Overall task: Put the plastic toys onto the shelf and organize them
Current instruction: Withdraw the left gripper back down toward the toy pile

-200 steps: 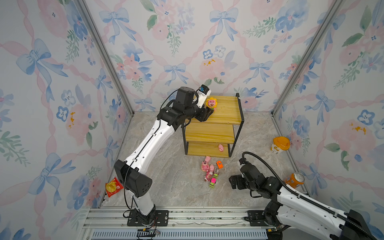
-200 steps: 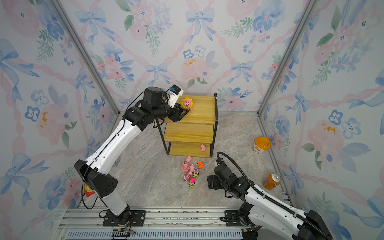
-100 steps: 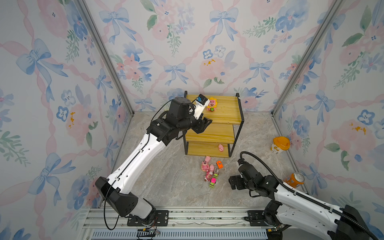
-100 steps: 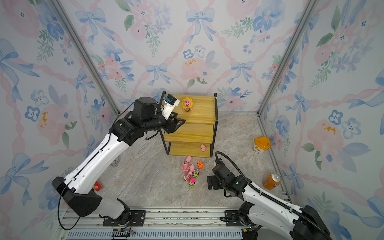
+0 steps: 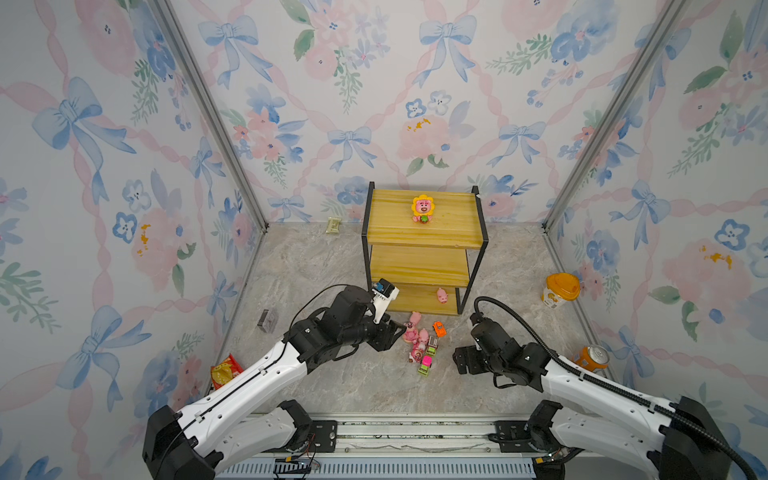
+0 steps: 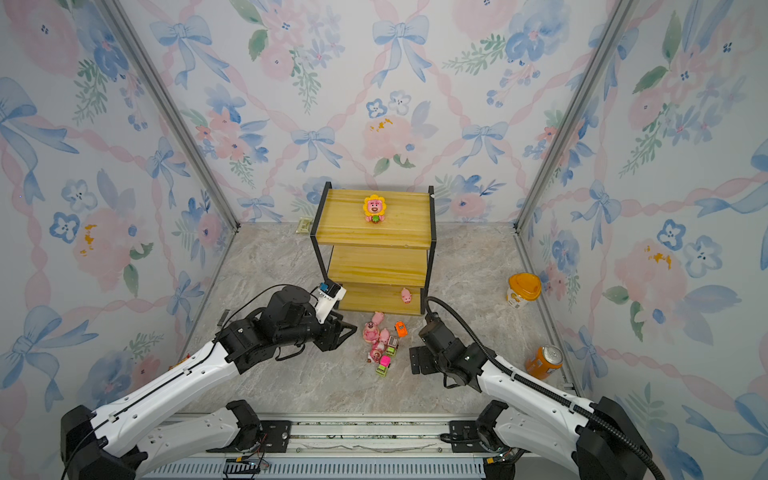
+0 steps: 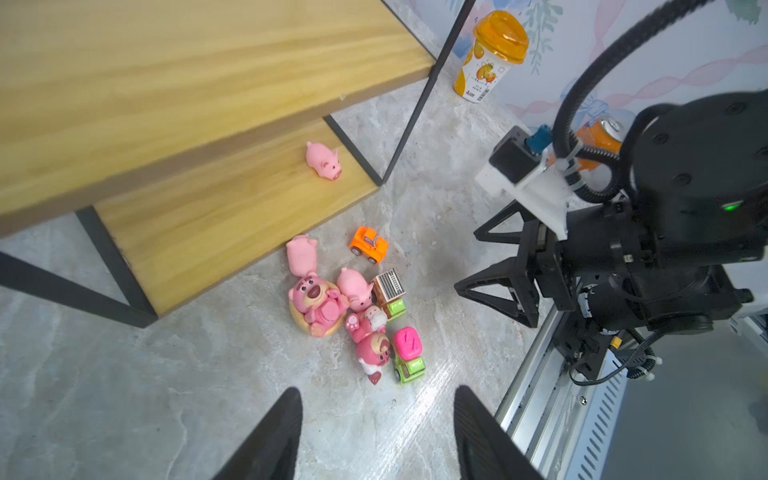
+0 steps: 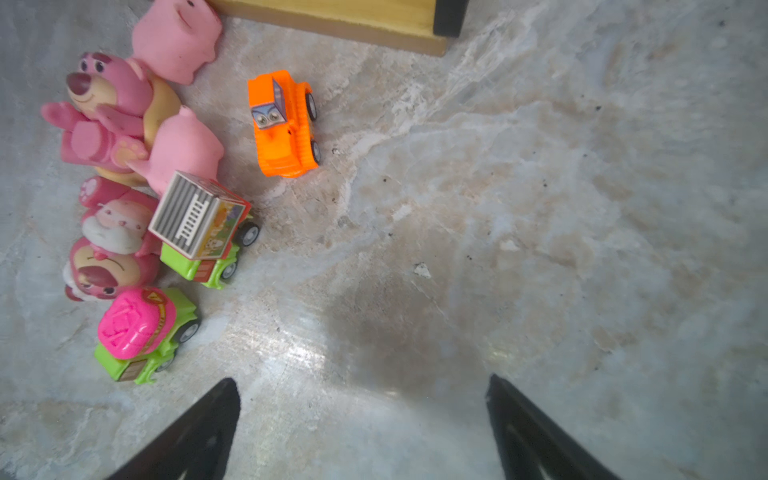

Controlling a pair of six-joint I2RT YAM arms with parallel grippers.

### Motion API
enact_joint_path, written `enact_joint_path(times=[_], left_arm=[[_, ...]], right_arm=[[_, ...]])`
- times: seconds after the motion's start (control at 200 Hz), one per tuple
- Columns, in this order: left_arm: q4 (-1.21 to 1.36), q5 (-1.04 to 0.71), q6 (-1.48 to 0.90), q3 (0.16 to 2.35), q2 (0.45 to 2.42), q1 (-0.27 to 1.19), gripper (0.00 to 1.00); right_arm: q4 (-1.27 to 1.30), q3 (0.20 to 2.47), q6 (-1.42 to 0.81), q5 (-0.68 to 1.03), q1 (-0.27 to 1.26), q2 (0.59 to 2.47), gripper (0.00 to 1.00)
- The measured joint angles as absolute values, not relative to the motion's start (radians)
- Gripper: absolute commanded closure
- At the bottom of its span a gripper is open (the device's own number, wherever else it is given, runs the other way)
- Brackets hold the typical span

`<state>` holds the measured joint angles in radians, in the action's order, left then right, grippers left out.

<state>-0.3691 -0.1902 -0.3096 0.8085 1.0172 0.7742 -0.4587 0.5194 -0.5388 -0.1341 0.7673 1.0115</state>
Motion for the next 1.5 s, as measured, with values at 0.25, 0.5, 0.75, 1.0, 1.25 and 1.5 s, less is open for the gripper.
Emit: enact_joint_path(times=[0.25,0.5,0.75,1.0,1.25,1.5], left_arm=[[-0.145,-0.2,-0.414,0.55,1.021,0.799,0.36],[0.023,-0.198,-0.458,0.458,1.055,0.813,0.36],[0.173,-0.171,-0.469,0.455,1.205,0.82,0.33],[0.241,-0.114,-0.511,0.495,1.328,0.815,0.31],[0.305,-0.056,-0.577,0.543,1.436,0.811,0.3],[0.33,-0.033,-0.633,0.618,1.55,0.811,0.31]], right_arm=[[-0.46,0.529,-0.546,-0.136,0.789,1.026,0.05],[-0.459,0.535,-0.55,-0.138,0.801,1.079,0.04],[-0.448,0.542,-0.55,-0.137,0.809,1.114,0.04],[-0.428,0.542,-0.553,-0.138,0.813,1.134,0.03],[-0.421,0.542,-0.561,-0.138,0.813,1.134,0.03],[-0.421,0.542,-0.562,-0.139,0.813,1.117,0.03]])
